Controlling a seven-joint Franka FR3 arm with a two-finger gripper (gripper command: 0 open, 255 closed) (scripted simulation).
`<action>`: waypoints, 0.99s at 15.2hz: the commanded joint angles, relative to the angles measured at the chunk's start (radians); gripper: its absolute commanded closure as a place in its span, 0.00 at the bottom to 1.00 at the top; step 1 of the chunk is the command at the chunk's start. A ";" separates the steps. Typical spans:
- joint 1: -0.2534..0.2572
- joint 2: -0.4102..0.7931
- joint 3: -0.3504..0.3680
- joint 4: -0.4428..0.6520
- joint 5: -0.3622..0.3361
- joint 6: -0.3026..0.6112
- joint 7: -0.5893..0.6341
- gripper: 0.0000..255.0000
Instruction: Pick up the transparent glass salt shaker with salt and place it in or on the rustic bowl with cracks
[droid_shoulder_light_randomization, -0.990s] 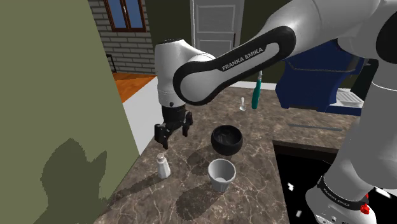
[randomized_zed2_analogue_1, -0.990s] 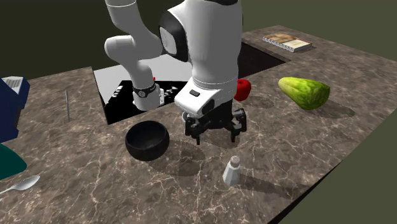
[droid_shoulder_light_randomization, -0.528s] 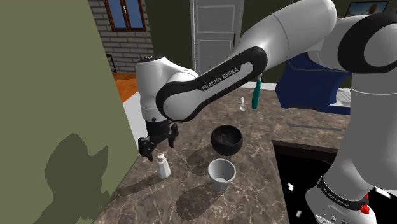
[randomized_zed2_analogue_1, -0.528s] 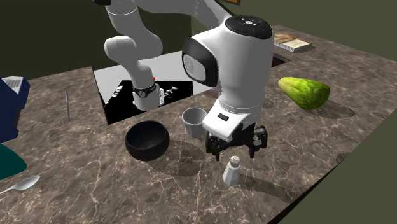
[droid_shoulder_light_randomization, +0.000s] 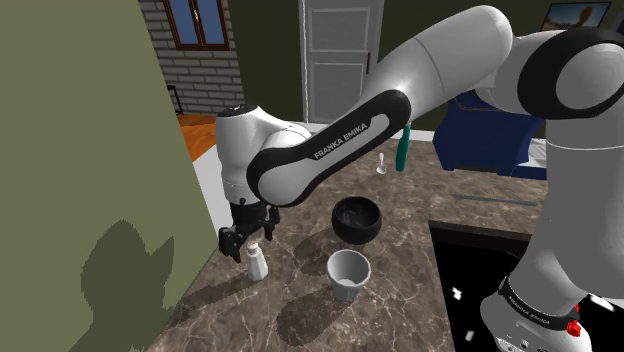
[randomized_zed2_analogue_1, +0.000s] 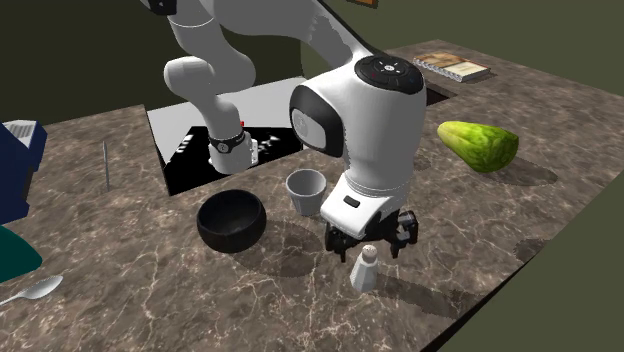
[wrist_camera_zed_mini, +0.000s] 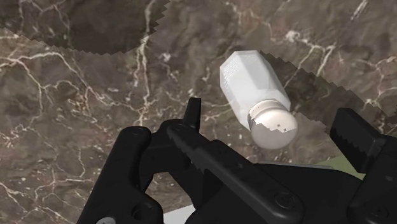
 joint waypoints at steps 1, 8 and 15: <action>0.000 0.001 0.000 0.000 -0.001 0.001 0.000 0.00; 0.000 0.001 0.000 0.000 0.000 0.001 0.000 1.00; 0.000 0.001 0.000 0.000 -0.001 0.001 0.000 1.00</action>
